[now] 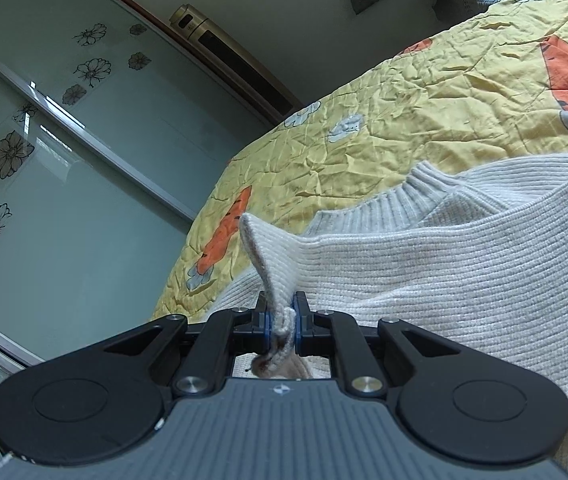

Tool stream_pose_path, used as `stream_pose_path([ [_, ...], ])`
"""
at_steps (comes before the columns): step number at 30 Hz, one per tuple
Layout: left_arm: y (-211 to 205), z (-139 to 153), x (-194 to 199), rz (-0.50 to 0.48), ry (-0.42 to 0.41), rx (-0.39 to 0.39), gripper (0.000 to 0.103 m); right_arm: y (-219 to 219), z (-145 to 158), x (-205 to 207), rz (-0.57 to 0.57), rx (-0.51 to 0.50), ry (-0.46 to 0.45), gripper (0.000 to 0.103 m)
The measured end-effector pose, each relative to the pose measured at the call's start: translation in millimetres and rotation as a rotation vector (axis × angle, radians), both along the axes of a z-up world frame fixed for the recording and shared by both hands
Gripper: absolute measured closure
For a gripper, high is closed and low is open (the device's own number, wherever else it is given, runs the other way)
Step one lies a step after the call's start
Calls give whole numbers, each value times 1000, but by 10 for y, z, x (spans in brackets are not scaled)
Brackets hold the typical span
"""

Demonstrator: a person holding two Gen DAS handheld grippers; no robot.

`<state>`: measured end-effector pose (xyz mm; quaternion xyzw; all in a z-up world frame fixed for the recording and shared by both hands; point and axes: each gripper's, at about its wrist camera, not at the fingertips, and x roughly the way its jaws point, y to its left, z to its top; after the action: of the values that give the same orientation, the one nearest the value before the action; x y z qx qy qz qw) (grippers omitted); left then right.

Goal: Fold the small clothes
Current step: 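Lift the sleeve cuff with the right gripper and carry it across the sweater back, then open the right gripper to release the sleeve onto the sweater back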

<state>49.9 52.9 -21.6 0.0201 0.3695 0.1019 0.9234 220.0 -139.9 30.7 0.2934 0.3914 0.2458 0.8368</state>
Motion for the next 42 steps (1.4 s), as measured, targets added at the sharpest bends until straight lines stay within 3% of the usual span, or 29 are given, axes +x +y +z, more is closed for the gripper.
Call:
stream_pose_path([
  [14,105,17,-18,14,29,-27,0,340,-140,120,41,-8,31,88],
  [22,182,269,-258,19,-19,20,0,508,-246,245,38,13,34,88],
  [29,492,430,-427,102,-36,9,0,726,-395,368,46,2,64,88],
  [40,585,371,-434,123,-12,-3,0,904,-468,490,40,-1,83,88],
  [42,570,359,-428,122,-4,-8,0,929,-510,517,43,5,96,82],
])
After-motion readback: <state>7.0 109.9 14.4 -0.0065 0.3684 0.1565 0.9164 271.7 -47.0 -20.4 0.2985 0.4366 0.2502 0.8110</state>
